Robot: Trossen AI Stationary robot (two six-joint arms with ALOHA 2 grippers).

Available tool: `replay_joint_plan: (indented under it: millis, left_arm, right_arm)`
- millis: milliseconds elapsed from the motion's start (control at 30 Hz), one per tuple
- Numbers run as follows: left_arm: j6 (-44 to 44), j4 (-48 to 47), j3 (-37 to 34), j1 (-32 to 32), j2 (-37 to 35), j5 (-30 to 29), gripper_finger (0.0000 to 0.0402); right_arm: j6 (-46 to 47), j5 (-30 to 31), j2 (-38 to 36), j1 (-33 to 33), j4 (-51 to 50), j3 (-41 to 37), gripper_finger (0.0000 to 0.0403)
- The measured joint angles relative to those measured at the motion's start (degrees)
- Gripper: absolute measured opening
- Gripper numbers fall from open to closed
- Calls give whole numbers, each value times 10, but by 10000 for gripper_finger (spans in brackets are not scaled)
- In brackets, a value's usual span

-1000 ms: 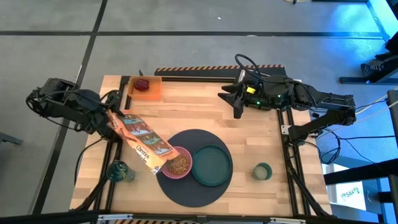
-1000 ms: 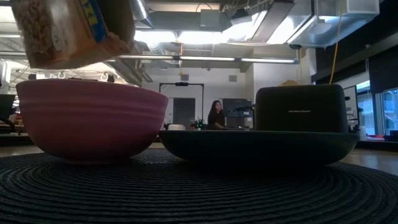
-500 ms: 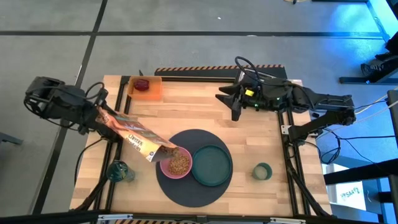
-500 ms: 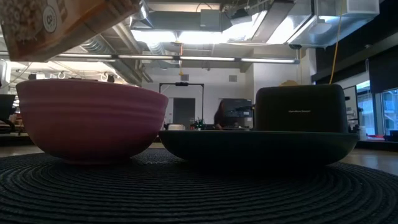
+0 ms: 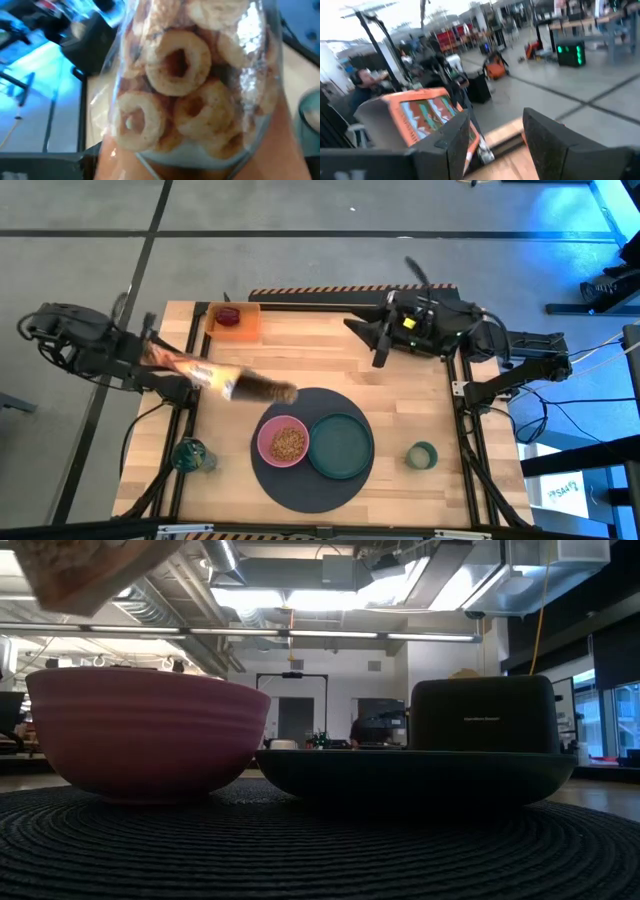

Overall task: Arrange a breakfast setting
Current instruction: Pour the cereal from the cereal box into the pink bowl

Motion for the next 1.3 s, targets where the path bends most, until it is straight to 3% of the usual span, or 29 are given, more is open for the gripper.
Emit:
replay_joint_plan:
  millis: [300,500,633,767,900,1033,1300]
  left_arm:
    - [-71,137,0,0,-51,-75,194]
    - [-102,243,-25,0,-52,-103,194]
    - [-111,361,-88,0,-52,-102,194]
    - [-110,532,-171,0,-52,-103,194]
    - [-87,741,-265,0,-47,-124,194]
    - [-68,887,-349,0,-28,-130,194]
    - [-67,1027,-429,5,51,-144,194]
  right_arm:
    - [-62,-10,0,0,31,0,180]
    - [-64,-46,28,-28,22,1,248]
    - [-62,-102,57,-52,66,0,301]
    - [-60,-158,76,-72,148,0,330]
    - [-64,-201,88,-85,226,0,336]
    - [-62,-230,90,-106,267,1,337]
    - [-42,-317,99,-144,269,0,337]
